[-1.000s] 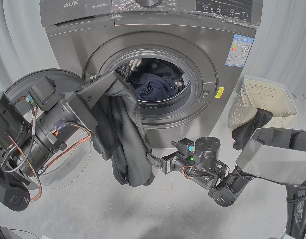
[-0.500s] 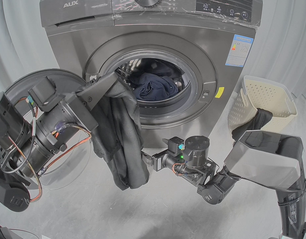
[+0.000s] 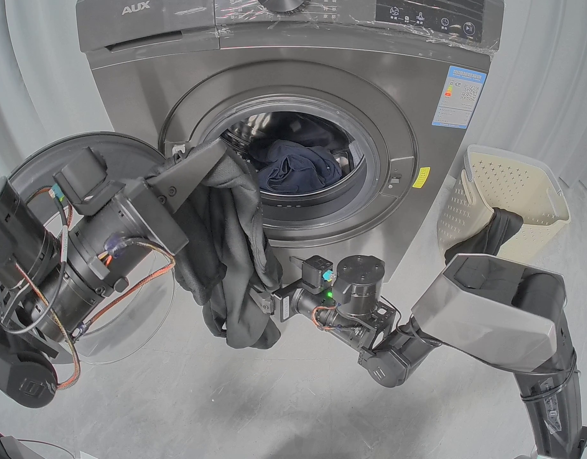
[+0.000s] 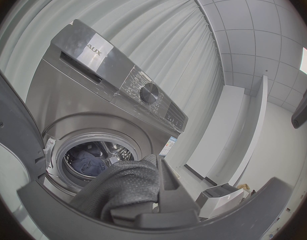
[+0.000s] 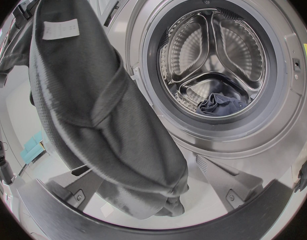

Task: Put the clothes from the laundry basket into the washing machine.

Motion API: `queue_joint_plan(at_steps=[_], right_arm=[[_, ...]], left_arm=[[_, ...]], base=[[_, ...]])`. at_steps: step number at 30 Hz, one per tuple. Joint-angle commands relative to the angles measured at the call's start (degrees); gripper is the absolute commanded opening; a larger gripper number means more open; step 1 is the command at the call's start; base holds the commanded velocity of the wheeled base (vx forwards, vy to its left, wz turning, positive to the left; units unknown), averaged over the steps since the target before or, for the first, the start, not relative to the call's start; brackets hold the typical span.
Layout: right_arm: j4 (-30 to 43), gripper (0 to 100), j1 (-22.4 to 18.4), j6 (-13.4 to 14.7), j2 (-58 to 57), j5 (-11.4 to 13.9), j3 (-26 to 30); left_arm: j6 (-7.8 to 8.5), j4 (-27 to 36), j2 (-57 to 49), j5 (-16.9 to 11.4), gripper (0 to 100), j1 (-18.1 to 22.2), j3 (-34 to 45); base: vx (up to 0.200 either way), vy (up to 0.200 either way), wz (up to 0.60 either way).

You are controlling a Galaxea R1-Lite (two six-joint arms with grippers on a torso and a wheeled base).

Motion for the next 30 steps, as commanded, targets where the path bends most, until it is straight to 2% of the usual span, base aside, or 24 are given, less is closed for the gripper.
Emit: queue_joint_plan(at_steps=[1, 5, 6, 11, 17, 21, 30], right_arm=[[0.45, 100, -0.53, -0.93, 4.08, 0.02, -5.67], [0.09, 100, -0.53, -1.02, 4.43, -0.07, -6.46], [-0.08, 0, -0.62, -1.02, 4.35, -0.24, -6.11], [-0.26, 0, -1.67, -0.93, 0.13, -0.59, -2.50], [-0.43, 0, -4.05, -1.02, -8.05, -0.77, 5.58], [-0.34, 0, -6.15, -2.08, -12.97, -0.77, 11.47], [-0.78, 0, -11.34, -2.52, -24.75, -0.42, 21.67]], left_arm=[[-0.10, 0.05, -0.86, -0.06, 0, 0.22, -0.01], [-0.10, 0.05, -0.86, -0.06, 0, 0.40, -0.01], [-0.10, 0.05, -0.78, -0.06, 0, 0.40, -0.01], [-0.10, 0.05, -0.34, 0.03, 0, 0.66, -0.01], [-0.10, 0.14, -0.25, 0.03, 0, 0.84, 0.07], [-0.10, 0.32, -0.16, 0.12, 0, 1.01, 0.07], [-0.62, 0.49, -0.25, -0.06, 0, 6.20, 0.43]], base=[[0.000, 0.000, 0.00], [0.000, 0.000, 0.00], [0.000, 0.000, 0.00], [0.000, 0.000, 0.00], [0.000, 0.000, 0.00], [0.000, 0.000, 0.00], [0.000, 0.000, 0.00]])
